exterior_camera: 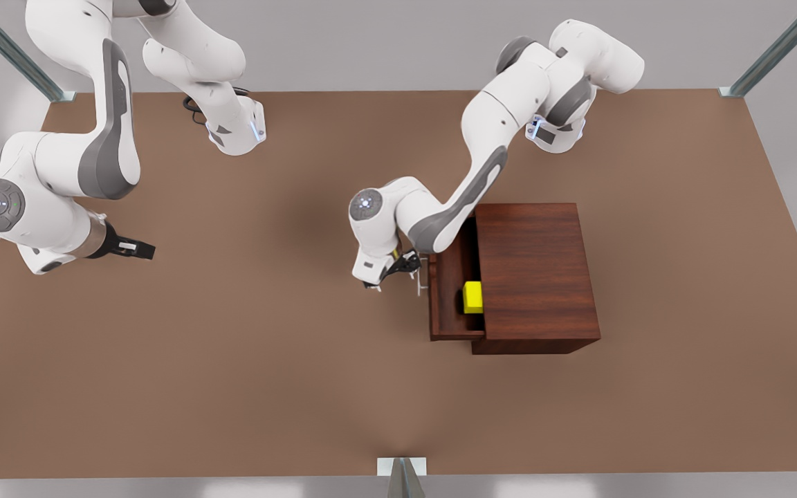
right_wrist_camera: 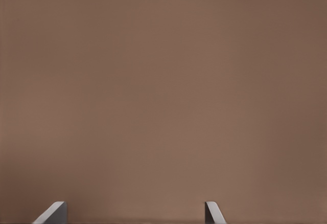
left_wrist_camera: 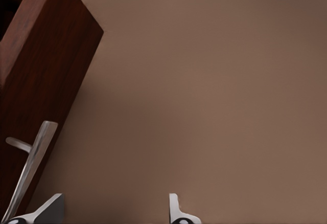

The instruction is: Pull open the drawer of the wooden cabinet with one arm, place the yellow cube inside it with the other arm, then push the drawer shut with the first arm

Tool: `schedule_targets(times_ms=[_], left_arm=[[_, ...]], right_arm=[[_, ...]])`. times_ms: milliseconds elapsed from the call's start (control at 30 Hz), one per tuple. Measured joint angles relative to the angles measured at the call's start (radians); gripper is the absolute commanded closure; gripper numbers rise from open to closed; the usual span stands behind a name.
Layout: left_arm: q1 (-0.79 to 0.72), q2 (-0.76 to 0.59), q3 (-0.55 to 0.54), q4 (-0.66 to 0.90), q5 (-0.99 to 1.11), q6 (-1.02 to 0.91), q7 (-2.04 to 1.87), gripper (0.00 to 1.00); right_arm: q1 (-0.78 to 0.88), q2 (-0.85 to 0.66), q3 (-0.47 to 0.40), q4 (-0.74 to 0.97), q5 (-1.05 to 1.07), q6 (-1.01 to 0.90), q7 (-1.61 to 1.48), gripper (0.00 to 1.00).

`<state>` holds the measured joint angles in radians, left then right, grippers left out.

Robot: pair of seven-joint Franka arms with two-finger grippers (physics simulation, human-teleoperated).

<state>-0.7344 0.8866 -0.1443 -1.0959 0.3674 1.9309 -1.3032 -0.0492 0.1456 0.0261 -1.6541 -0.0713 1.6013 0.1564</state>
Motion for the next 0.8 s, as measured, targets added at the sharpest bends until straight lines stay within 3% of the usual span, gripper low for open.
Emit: schedule_targets(times_ms=[500, 800], left_arm=[[0.11, -0.055, -0.004, -0.081, -0.022, -0.072, 0.101, 0.0], [0.118, -0.145, -0.011, -0.237, -0.025, -0.077, 0.161, 0.0]], right_arm=[[0.0, 0.012, 0.0, 0.002, 0.001, 0.0, -0.057, 0.0], [0.002, 0.012, 0.0, 0.002, 0.0, 0.001, -0.073, 0.0]])
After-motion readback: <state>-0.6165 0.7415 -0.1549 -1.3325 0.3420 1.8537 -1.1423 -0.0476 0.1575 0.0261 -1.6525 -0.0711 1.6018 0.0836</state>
